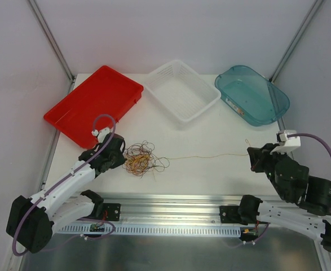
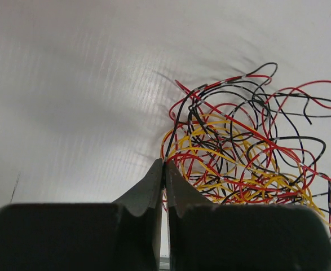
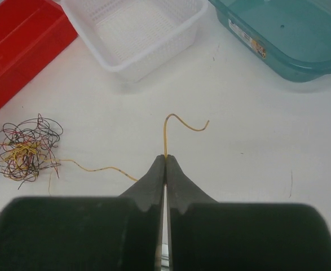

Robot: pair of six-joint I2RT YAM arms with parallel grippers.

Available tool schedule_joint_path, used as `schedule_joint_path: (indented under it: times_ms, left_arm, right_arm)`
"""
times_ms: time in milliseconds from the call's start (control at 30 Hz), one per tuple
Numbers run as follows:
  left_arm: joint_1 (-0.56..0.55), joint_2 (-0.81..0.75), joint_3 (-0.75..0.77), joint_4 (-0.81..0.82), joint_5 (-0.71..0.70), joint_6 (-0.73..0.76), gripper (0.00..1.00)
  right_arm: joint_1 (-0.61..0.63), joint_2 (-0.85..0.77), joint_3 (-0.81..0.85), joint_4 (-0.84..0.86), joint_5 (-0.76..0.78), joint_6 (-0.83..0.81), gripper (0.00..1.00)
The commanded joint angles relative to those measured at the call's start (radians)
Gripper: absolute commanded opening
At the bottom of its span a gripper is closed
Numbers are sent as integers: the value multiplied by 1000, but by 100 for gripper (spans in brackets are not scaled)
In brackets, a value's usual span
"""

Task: Untangle the cables
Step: Untie the cable.

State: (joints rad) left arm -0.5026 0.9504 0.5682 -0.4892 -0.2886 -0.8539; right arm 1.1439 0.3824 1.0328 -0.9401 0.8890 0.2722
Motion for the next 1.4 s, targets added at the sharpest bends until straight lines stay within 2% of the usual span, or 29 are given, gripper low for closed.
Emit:
schedule_joint_path:
  times_ms: [0, 167, 233, 300, 333, 367, 433, 467, 533, 567, 633, 667, 733, 800, 833, 967, 1033, 1200, 1300, 1367]
  left_arm:
    - [6, -2, 33, -31, 9, 27, 0]
    - [6, -79, -4, -31, 54, 21, 1]
    - [6, -125, -20, -29, 69, 23, 1]
    - [6, -154, -31, -32, 77, 24, 1]
    - [6, -185, -43, -34, 74, 24, 1]
    - [6, -197, -51, -41, 59, 21, 1]
    - [7, -225, -57, -69, 25, 9, 0]
    - [12, -231, -54, -86, -18, -3, 0]
    - [21, -245, -41, -133, -52, -5, 0]
    - [33, -249, -34, -144, -72, -8, 0]
    - [44, -268, -24, -173, -115, -10, 0]
    - [59, -274, -21, -183, -125, -16, 0]
    - [75, -288, -8, -205, -145, -23, 0]
    - [93, -300, 4, -215, -159, -20, 0]
    - [99, -302, 9, -222, -165, -19, 0]
    - [128, -280, 24, -236, -181, 1, 0]
    - [142, -257, 28, -238, -173, 4, 0]
    - [147, -223, 16, -238, -162, 13, 1]
    - [147, -219, 19, -224, -112, 29, 1]
    - [147, -217, 25, -206, -66, 67, 1]
  right_arm:
    - [-1, 71, 19, -6, -13, -25, 1]
    - [-6, 188, -19, -46, -1, 37, 1]
    - [-22, 242, -83, -57, 14, 81, 1]
    - [-128, 285, -161, -28, -60, 78, 1]
    - [-189, 292, -196, -2, -117, 58, 1]
    - [-336, 297, -227, 64, -259, 33, 1]
    - [-488, 290, -313, 118, -378, -20, 1]
    - [-622, 286, -326, 138, -418, -37, 1]
    - [-752, 291, -320, 152, -504, -97, 1]
    - [-877, 293, -309, 152, -534, -112, 1]
    - [-1002, 314, -286, 158, -668, -117, 1]
    - [-1114, 326, -243, 137, -733, -96, 1]
    - [-1238, 352, -194, 130, -788, -81, 1]
    - [-1312, 365, -107, 115, -828, -51, 1]
    - [-1393, 369, -79, 115, -843, -39, 1]
    - [-1593, 401, 54, 120, -996, 27, 1]
    - [-1659, 434, 124, 126, -1079, 74, 1]
    - [-1668, 451, 199, 158, -1156, 78, 1]
    - [-1643, 447, 164, 135, -1171, 10, 1]
    - [-1589, 437, 78, 132, -1148, -21, 1]
